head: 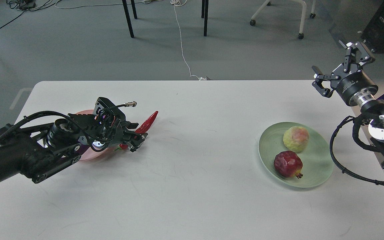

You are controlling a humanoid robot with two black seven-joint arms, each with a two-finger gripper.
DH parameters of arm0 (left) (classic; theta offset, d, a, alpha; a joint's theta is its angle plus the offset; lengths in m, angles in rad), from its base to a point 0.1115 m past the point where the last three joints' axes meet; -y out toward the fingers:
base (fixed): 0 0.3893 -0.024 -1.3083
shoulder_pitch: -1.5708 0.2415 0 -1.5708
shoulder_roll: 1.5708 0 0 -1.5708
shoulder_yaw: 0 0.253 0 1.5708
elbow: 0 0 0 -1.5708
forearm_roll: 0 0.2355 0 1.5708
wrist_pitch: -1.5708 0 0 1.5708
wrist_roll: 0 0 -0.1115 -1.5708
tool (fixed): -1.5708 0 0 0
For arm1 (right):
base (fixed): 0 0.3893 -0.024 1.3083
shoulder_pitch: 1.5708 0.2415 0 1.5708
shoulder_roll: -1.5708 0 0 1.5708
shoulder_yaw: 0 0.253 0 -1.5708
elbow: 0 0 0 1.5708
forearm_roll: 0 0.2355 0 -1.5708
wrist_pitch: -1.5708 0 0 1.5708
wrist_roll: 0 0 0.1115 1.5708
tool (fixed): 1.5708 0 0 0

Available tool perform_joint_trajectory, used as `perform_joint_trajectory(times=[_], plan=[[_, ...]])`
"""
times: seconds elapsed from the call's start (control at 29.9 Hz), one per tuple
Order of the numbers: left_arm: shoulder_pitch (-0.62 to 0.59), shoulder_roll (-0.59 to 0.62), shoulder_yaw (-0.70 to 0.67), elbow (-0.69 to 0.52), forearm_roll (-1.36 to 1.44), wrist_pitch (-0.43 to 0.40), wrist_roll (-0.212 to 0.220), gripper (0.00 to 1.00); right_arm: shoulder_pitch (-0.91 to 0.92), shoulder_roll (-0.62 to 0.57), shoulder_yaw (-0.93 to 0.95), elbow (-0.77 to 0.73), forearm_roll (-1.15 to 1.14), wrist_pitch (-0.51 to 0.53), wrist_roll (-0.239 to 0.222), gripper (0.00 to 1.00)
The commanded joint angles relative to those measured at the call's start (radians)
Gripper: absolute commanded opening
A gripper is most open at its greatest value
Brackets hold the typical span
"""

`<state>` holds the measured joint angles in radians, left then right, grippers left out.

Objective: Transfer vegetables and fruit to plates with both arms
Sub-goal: 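Grasp the red chili pepper with the left gripper, then place the chili onto the pink plate beside the eggplant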

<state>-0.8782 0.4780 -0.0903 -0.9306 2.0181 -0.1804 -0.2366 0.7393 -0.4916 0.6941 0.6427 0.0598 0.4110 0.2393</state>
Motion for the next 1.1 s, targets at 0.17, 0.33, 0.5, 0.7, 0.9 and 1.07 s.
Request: perform_joint_trajectory(times=[0.17, 0.33, 0.5, 0.7, 0.9, 1.07], plan=[[0.016, 0.001, 0.014, 0.022, -0.002, 0.007, -0.006, 0.35, 0.0, 0.002, -0.001, 0.0, 0.0, 0.0, 0.0, 0.99], [0.021, 0.004, 0.014, 0.016, -0.002, 0.006, -0.001, 0.08, 0.0, 0.001, -0.001, 0.0, 0.0, 0.0, 0.0, 0.99], [0.015, 0.039, -0.008, -0.025, -0.028, 0.015, -0.003, 0.07, 0.0, -0.001, -0.001, 0.0, 0.0, 0.0, 0.0, 0.99], [-0.042, 0.22, -0.031, -0.22, -0.18, 0.012, 0.0, 0.08, 0.005, -0.001, -0.001, 0.0, 0.0, 0.0, 0.0, 0.99], [-0.035, 0.427, -0.032, -0.237, -0.188, 0.018, -0.012, 0.1, 0.005, -0.002, -0.001, 0.0, 0.0, 0.0, 0.0, 0.99], [0.036, 0.505, -0.02, -0.208, -0.191, 0.058, -0.013, 0.11, 0.003, -0.001, -0.002, 0.0, 0.0, 0.0, 0.0, 0.99]])
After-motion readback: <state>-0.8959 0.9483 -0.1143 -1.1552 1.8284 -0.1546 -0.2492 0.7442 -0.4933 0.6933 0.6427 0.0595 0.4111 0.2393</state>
